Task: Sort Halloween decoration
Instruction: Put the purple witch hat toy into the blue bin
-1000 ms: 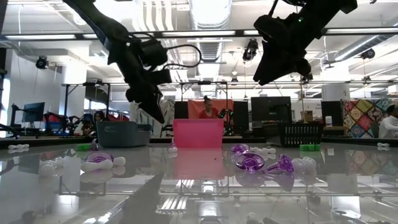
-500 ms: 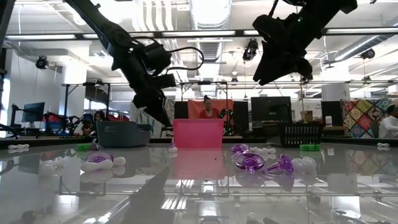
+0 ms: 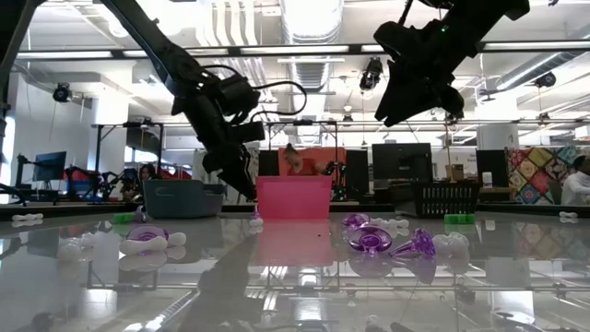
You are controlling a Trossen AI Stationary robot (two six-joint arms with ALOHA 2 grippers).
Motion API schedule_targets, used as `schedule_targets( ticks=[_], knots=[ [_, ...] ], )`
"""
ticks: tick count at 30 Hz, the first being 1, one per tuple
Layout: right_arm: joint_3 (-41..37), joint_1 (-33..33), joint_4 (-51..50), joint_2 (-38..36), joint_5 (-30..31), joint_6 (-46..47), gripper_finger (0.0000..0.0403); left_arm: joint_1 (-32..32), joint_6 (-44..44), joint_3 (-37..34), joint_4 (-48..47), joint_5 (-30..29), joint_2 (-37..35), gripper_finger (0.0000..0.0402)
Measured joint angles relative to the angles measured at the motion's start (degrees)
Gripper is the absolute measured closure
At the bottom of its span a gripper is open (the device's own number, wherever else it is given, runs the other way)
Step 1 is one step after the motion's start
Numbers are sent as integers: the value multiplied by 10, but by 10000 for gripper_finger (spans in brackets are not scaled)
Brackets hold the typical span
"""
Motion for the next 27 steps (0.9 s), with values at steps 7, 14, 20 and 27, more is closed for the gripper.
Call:
schedule_targets(
  ticks=[7, 14, 20, 27],
  knots=[
    [0, 0, 0, 0, 0, 0, 296, 1, -2, 11, 0, -3, 18, 300],
    [0, 0, 0, 0, 0, -1, 296, 2, 1, 11, 4, -3, 19, 300],
    [0, 0, 0, 0, 0, -2, 297, 2, 2, 11, 7, -3, 19, 300],
    [0, 0, 0, 0, 0, -2, 300, 2, 2, 6, 7, -3, 19, 300]
  ],
)
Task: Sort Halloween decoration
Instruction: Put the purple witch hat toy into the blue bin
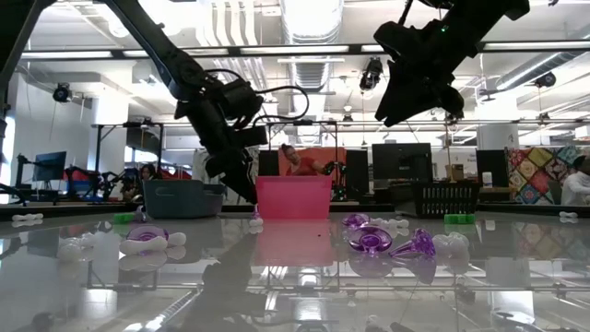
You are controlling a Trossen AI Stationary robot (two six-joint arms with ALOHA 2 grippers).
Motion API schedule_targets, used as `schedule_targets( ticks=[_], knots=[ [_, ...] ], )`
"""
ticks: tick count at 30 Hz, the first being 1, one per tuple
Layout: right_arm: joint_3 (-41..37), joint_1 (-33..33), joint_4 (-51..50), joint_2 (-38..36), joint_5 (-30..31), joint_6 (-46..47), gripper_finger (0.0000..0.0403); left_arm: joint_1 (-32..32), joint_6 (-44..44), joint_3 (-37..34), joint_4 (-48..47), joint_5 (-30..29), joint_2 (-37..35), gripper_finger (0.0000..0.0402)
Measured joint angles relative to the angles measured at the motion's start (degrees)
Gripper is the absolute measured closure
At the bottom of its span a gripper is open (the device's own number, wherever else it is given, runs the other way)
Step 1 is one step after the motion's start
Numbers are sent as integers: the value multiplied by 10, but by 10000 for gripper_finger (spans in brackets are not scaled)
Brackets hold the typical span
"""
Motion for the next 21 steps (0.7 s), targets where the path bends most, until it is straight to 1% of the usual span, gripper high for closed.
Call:
schedule_targets(
  ticks=[7, 15, 21],
  knots=[
    [0, 0, 0, 0, 0, -2, 298, 0, 0, -2, 4, 0, 0, 301],
    [0, 0, 0, 0, 0, -2, 302, 0, -4, -2, 15, 0, 0, 314],
    [0, 0, 0, 0, 0, -2, 303, 0, -9, -2, 17, 0, 0, 315]
  ],
)
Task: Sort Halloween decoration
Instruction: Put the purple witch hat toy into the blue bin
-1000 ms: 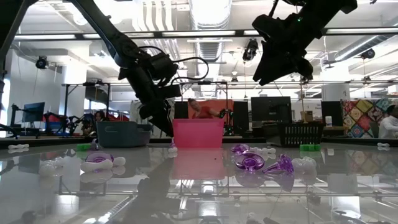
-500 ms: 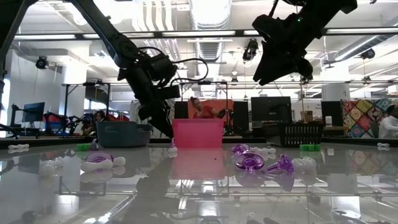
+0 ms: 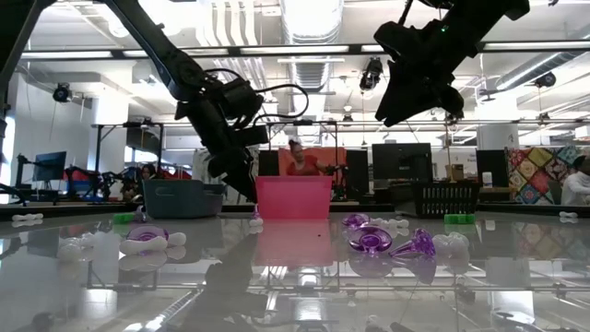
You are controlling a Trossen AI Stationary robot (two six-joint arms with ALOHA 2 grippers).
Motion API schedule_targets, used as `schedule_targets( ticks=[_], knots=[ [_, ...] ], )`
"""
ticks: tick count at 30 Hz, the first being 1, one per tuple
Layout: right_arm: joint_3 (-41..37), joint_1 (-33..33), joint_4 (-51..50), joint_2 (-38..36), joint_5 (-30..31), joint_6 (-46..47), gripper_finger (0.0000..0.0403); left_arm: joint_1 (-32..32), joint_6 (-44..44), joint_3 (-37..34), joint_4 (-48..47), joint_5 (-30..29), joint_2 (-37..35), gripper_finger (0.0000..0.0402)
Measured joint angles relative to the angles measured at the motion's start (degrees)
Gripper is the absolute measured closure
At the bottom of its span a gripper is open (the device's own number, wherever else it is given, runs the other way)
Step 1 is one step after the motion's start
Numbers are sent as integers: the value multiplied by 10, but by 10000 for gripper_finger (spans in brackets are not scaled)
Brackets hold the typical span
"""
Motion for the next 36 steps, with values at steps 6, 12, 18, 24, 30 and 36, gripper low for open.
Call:
schedule_targets(
  ticks=[6, 12, 18, 24, 30, 36],
  knots=[
    [0, 0, 0, 0, 0, 0, 300, 0, -7, -3, 0, 0, 0, 315],
    [0, 0, 0, 0, -2, 0, 305, 0, -10, -8, 0, 0, 0, 315],
    [0, 0, 0, 0, -2, 0, 301, 0, -10, -11, 18, 0, 0, 315],
    [0, 0, 0, 0, -2, 0, 306, 0, -17, -12, 21, 0, 0, 315],
    [0, 0, 0, 0, -2, 0, 305, 0, -28, -17, 29, 0, 0, 315],
    [0, 0, 0, 0, -3, 1, 304, 0, -30, -32, 36, 0, 0, 315]
  ],
)
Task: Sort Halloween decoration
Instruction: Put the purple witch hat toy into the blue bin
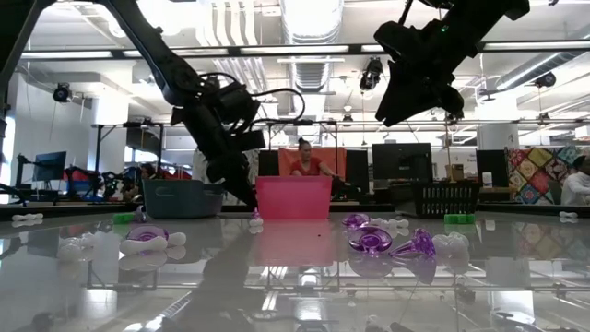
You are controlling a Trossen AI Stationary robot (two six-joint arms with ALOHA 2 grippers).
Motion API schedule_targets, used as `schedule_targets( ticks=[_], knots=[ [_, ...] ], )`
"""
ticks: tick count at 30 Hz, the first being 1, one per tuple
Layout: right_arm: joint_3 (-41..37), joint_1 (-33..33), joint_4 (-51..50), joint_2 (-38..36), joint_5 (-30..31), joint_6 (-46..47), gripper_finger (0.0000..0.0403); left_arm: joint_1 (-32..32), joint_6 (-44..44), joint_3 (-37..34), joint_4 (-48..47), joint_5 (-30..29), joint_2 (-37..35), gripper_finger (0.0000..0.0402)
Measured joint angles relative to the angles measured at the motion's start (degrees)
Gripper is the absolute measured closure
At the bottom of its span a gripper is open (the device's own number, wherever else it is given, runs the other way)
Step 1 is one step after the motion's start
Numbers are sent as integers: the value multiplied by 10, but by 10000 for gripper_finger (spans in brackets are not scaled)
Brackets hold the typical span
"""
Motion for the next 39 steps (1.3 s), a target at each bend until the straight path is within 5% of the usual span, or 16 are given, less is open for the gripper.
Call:
schedule_targets(
  ticks=[22, 39],
  knots=[
    [0, 0, 0, 0, 0, 4, 312, 0, -7, -13, 32, 0, 0, 317],
    [0, 0, 0, 0, 0, 3, 312, 0, -8, -13, 35, -1, 0, 397]
  ],
)
